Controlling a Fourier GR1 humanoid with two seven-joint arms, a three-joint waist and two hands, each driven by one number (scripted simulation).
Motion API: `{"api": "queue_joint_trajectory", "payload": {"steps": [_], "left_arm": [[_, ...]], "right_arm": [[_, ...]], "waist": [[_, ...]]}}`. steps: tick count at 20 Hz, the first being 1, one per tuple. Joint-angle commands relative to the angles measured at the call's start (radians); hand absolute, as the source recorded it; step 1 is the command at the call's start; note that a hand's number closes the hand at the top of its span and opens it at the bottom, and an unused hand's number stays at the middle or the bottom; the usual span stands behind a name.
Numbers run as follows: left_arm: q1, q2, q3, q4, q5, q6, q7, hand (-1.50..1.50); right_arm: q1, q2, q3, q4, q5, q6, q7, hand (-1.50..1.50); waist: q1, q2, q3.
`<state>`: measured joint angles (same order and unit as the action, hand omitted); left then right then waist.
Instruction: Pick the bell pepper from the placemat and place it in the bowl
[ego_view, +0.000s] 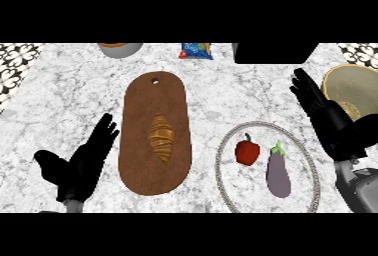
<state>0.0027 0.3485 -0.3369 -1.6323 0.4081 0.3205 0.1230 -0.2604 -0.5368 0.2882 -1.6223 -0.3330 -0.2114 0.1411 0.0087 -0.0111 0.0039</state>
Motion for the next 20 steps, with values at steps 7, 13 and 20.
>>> {"api": "queue_joint_trajectory", "payload": {"steps": [7, 13, 20], "left_arm": [[-0.122, 0.162, 0.107, 0.005, -0.202, 0.089, -0.052, 0.00], [-0.210, 0.173, 0.103, 0.045, -0.261, 0.091, -0.014, 0.00], [-0.281, 0.192, 0.138, 0.059, -0.266, 0.046, 0.048, 0.00]], "right_arm": [[0.055, -0.167, -0.161, 0.198, 0.112, 0.085, -0.251, 1.50], [0.152, 0.047, -0.241, 0.427, -0.087, 0.397, -0.773, -1.50], [0.071, -0.127, -0.175, 0.395, 0.138, 0.380, -0.688, -1.50]], "waist": [[-0.034, 0.022, -0.006], [-0.007, 0.020, 0.001], [-0.005, 0.012, -0.004]]}}
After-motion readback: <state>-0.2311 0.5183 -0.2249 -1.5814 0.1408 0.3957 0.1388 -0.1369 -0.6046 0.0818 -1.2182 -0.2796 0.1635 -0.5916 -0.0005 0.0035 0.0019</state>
